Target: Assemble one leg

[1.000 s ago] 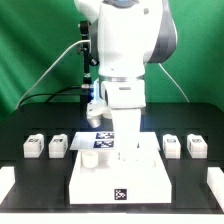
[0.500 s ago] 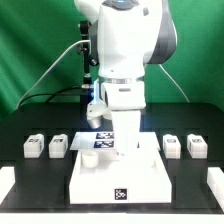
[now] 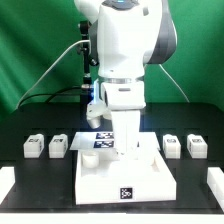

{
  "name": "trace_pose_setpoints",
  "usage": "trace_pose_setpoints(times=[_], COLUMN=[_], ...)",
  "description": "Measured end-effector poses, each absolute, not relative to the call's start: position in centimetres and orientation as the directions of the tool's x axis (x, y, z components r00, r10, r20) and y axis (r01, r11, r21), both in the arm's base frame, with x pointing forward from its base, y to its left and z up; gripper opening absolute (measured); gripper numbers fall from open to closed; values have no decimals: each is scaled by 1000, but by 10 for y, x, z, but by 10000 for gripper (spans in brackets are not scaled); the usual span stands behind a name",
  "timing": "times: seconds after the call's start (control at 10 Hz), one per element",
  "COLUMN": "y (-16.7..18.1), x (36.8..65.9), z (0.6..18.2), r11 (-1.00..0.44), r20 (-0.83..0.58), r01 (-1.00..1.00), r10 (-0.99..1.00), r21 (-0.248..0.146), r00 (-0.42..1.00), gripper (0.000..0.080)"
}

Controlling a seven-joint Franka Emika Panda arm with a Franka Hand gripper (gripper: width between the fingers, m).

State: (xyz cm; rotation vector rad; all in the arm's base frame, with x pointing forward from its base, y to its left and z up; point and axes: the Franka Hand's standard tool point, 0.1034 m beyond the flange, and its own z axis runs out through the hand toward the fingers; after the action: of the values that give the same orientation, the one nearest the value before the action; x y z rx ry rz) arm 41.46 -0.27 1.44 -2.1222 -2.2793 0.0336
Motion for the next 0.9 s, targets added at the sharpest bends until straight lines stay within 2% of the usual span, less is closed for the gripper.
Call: trace_pose_setpoints(times=[0.6, 0.9], y=[-3, 17], x=[415, 439], z=[14, 14], r11=[71, 39], r20=[5, 17], r01=[997, 999], r10=[997, 999], r21=[-34, 1], r00=[-71, -39], gripper=[58, 58])
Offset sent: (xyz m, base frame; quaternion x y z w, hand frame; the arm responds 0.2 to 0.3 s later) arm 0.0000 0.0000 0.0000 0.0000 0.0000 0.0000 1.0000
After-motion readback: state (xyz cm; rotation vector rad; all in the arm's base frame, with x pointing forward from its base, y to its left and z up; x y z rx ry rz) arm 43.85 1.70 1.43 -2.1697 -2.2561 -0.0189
